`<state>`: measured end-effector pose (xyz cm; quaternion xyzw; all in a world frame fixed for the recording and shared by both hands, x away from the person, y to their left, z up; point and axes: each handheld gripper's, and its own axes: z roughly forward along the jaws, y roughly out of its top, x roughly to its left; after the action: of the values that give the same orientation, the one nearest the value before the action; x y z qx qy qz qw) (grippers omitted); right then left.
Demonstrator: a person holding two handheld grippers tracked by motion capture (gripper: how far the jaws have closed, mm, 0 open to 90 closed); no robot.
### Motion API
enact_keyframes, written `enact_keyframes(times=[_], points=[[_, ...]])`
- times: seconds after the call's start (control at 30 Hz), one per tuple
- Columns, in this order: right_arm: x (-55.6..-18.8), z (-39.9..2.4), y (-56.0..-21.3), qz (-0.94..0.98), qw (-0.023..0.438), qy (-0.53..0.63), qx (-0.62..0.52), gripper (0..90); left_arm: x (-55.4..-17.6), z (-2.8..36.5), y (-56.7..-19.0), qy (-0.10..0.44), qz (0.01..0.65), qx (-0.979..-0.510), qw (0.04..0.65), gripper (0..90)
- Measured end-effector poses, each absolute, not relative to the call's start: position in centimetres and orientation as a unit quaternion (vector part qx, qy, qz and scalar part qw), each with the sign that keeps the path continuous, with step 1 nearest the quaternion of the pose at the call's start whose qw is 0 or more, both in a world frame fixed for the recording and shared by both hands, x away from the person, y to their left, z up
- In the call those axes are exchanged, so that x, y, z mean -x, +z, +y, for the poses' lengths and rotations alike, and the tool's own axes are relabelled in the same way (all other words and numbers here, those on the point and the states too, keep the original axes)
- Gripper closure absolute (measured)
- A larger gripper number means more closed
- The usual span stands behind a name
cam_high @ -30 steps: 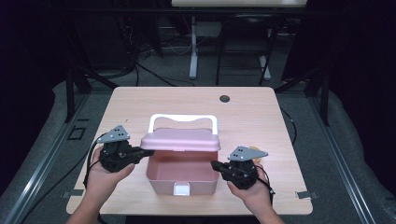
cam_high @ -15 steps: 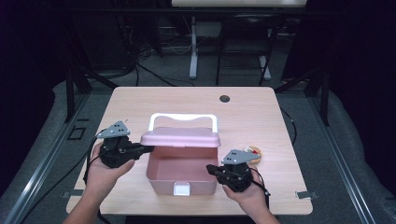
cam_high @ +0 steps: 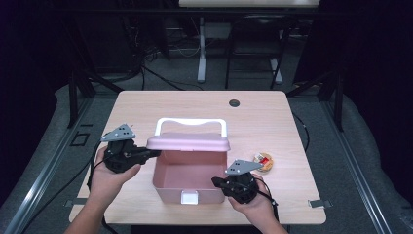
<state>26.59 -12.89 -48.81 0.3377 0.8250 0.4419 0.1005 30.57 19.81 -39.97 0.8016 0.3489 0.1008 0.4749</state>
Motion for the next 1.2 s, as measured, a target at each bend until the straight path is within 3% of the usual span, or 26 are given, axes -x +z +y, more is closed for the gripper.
enact_keyframes(times=[1.2], points=[[-26.7, -13.6, -49.0, 0.83, 0.089, 0.438, -0.335, 90.0, -31.2, 19.7, -38.8, 0.112, 0.348, -0.805, 0.467, 90.0]])
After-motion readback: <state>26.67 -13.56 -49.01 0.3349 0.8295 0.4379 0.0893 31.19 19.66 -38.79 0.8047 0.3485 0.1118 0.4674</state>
